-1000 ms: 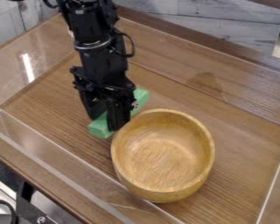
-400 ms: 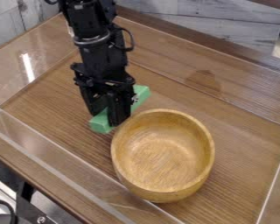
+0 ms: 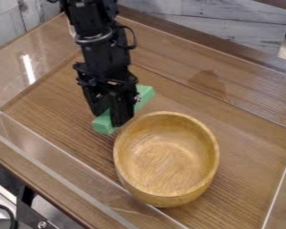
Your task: Remove the green block from inside the brown bowl and put it on the table
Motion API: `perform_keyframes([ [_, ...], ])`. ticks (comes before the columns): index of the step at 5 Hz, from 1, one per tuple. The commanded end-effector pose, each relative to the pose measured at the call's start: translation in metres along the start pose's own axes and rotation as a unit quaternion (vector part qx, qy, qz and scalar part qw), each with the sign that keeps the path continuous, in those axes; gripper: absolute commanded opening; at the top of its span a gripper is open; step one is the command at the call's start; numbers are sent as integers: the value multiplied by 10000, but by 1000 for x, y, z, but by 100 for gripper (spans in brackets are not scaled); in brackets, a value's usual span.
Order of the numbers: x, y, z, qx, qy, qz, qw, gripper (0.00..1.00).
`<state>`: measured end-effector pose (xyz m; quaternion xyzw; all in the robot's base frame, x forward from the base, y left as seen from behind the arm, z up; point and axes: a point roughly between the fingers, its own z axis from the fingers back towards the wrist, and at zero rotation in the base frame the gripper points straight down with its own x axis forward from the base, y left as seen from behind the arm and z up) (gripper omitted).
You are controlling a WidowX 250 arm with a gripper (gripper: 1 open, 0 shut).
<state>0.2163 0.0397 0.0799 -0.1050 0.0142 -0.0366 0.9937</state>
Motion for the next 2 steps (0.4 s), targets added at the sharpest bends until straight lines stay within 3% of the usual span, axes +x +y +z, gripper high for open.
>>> perform_keyframes([
  [1,12,5,14,74,-282,-18,9996,0],
  [2,13,6,14,54,-291,-38,9996,0],
])
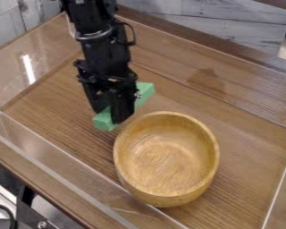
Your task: Remove the green block from inside the brown bowl and put it on the table
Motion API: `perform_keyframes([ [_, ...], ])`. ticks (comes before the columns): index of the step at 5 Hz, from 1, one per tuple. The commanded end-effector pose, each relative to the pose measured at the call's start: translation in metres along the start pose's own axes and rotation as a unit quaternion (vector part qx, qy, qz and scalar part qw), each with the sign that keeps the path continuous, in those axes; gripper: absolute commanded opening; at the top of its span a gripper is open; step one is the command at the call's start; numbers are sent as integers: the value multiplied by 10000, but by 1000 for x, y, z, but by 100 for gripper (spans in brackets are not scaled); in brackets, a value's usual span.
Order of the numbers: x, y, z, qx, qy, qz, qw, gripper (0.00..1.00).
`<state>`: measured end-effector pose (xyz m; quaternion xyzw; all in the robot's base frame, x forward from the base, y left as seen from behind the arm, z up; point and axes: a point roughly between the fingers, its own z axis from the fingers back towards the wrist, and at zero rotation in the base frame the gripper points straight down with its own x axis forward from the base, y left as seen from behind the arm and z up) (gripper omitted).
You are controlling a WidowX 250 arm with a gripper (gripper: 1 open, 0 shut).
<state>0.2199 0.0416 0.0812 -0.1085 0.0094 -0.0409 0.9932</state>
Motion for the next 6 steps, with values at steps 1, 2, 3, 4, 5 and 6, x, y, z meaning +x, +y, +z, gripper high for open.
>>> perform_keyframes([
  [1,10,5,11,68,-255,-4,9997,0],
  [2,10,6,11,46,-261,-17,9996,0],
  [3,11,7,10,27,-266,-30,9996,0],
  [4,12,8,10,5,-270,-42,9996,0],
  [5,13,8,10,-17,-273,-52,9996,0],
  [6,13,9,10,-38,-275,-63,9996,0],
])
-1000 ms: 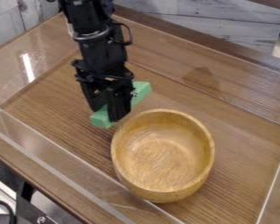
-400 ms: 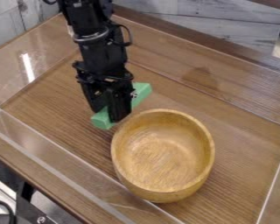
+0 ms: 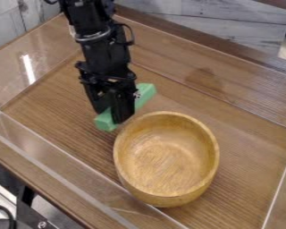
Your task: Remove the green block from inside the brown bowl and put it on the table
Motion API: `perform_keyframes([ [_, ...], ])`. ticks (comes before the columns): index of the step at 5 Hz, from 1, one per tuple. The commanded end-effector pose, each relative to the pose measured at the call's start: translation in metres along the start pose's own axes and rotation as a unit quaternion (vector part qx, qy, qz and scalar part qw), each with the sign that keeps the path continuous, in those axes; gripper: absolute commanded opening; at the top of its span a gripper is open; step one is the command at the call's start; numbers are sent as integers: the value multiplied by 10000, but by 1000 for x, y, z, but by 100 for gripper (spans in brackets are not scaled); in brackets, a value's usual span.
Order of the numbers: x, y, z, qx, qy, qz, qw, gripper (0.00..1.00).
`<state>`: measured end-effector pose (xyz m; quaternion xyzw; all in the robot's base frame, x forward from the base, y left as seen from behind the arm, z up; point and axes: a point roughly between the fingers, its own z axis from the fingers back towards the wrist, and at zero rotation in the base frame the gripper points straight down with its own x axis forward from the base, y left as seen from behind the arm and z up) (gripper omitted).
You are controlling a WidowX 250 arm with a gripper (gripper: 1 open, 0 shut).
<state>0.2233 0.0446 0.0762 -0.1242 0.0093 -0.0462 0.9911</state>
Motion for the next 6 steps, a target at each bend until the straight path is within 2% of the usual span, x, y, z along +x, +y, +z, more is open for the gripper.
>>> perform_keyframes([
  [1,11,5,14,100,-272,-24,9996,0],
  [6,18,18,9,40,-274,70,9996,0],
])
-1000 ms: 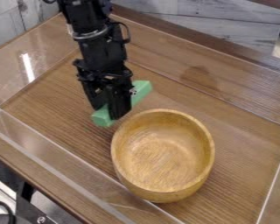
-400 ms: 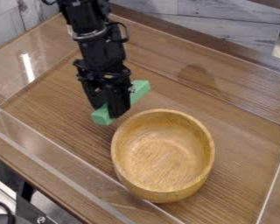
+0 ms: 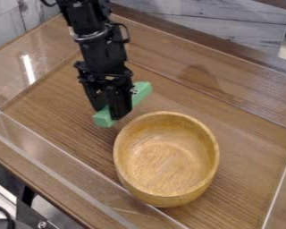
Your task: Remove the green block from inside the brown bowl and put it on the table
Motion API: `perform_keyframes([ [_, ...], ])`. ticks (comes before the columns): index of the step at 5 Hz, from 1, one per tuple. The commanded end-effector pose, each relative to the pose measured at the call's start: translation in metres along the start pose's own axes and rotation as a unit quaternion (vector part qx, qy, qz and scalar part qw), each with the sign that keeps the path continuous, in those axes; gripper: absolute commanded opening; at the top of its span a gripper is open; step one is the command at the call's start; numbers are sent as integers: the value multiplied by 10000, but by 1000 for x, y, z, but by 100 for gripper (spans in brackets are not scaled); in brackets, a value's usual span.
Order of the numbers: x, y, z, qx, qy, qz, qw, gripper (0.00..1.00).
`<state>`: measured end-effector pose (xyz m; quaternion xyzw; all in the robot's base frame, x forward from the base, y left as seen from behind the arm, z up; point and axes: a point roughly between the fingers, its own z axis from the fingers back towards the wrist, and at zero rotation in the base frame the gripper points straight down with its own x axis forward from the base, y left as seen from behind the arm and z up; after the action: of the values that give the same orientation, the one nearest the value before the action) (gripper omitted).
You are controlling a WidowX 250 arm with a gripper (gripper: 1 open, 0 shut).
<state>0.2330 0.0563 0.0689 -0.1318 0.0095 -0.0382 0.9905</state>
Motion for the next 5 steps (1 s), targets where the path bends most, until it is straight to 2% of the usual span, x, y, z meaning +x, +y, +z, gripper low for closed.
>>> perform_keyframes([
  [1,11,7,12,107,-262,11,9996,0],
  [5,16,17,7,64,-232,87,9997,0],
])
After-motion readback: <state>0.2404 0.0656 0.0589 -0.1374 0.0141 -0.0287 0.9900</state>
